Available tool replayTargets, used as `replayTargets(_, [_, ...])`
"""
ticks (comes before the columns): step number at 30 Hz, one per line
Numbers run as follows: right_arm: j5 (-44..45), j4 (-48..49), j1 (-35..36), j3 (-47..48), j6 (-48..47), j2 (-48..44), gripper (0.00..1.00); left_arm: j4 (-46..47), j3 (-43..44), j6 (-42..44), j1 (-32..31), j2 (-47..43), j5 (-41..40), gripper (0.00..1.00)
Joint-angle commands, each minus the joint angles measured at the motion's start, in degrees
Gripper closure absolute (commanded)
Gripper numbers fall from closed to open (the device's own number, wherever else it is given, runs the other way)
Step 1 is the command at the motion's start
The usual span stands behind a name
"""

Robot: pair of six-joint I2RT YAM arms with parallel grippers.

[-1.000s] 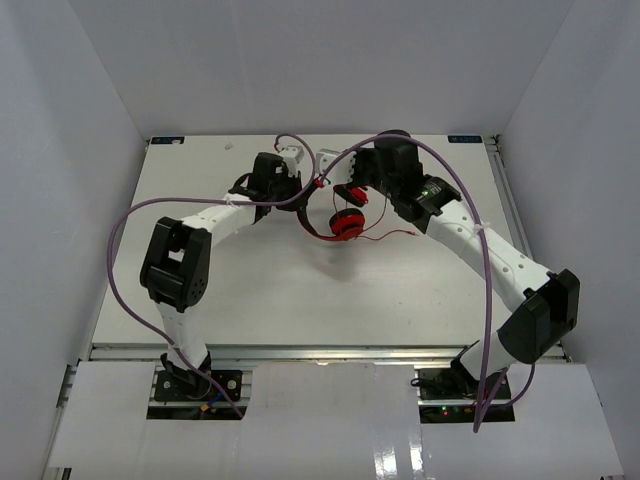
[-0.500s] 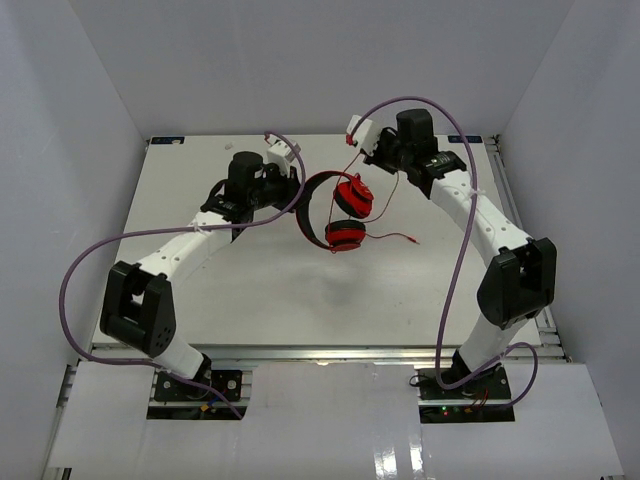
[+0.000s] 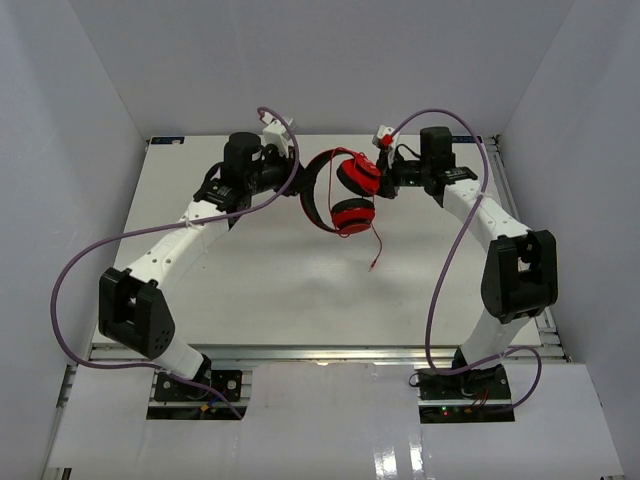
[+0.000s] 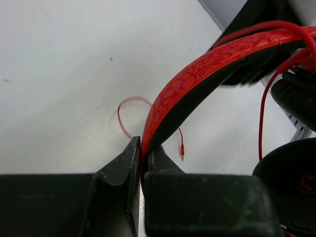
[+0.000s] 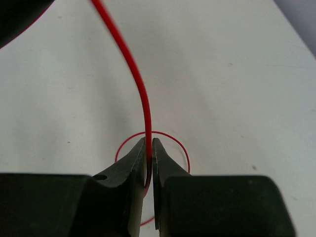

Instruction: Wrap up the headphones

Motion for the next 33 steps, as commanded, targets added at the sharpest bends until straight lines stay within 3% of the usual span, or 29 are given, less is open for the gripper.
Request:
replayTargets(1, [-19.5,21.3,0.6,-6.0,16.8,-0.4,0.84,-6.2,10.2,-2.9,-1.9,-1.9,-4.0,1.0])
replayTargets(9, [-25.3,65.4,0.7,-15.6,50.2,3.1,0.8,-16.6,19.6,-2.0,-3.4,0.8,-9.0,1.0])
replayTargets(13, [-26.1,95.0,0.7,-16.8,74.2,9.7,0.69,-20.0,22.3,-2.1,-4.1,2.0,-10.3,1.0])
replayTargets(17, [-25.0,112.0,0.9,-13.5,89.6,15.2,0.57,-21.3,24.3,-2.4,-4.7,2.1,-10.8,1.0])
replayTargets(23, [-21.3,106.1,2.9,-14.7,83.9,15.4,0.44,-21.9,27.1,-3.7,-4.9,2.0,-10.9,1.0])
replayTargets(33, [-14.5,109.4,9.6,-29.5,80.5,11.3,0.46,-20.8,35.1,-6.7,-4.7,3.3,-20.7,1.0])
